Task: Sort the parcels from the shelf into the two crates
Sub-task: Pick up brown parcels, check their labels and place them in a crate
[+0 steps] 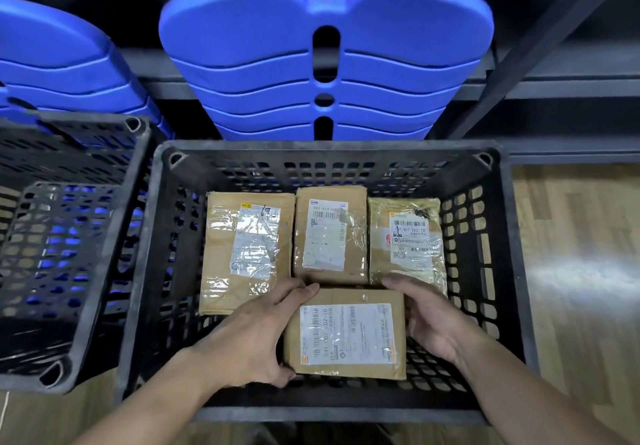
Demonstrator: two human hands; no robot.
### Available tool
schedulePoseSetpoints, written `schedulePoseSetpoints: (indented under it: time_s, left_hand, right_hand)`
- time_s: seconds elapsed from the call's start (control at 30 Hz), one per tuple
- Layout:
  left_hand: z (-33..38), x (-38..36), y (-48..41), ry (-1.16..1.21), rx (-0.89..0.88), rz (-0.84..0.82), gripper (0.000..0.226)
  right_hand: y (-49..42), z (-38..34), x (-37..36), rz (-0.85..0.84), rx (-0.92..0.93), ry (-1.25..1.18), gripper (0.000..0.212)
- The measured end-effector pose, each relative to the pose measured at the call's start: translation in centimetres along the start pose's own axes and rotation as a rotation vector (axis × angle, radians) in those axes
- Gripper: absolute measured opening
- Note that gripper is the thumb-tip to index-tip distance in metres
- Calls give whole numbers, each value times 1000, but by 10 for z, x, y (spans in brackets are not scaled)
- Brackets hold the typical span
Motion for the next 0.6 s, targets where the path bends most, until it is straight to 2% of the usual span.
schedulePoseSetpoints:
  time_s: [0.17, 0.3, 0.47, 0.6]
  left_hand:
    - [3, 4, -3, -12, 13, -32, 130]
    - [7, 7, -6, -16, 17, -49, 129]
    - [6, 5, -3, 16, 47, -54, 131]
    - [12, 13, 1, 71, 15, -62, 125]
  right_hand:
    - [-11, 3, 2, 50, -4, -134, 39]
    - [-13, 2, 3, 54, -17, -149, 37]
    - [-7, -1, -1, 23, -36, 156, 28]
    - [13, -15, -1, -86, -51, 314, 52]
Point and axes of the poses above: each hand's wrist, its own y-axis away from the middle knuckle, its own x-axis out of the back of the hand, z = x × y, the point moved 1 cm from there along -y, towards the middle knuckle, and after that the axes turned 5 degrees about z, right-handed, at the moved point
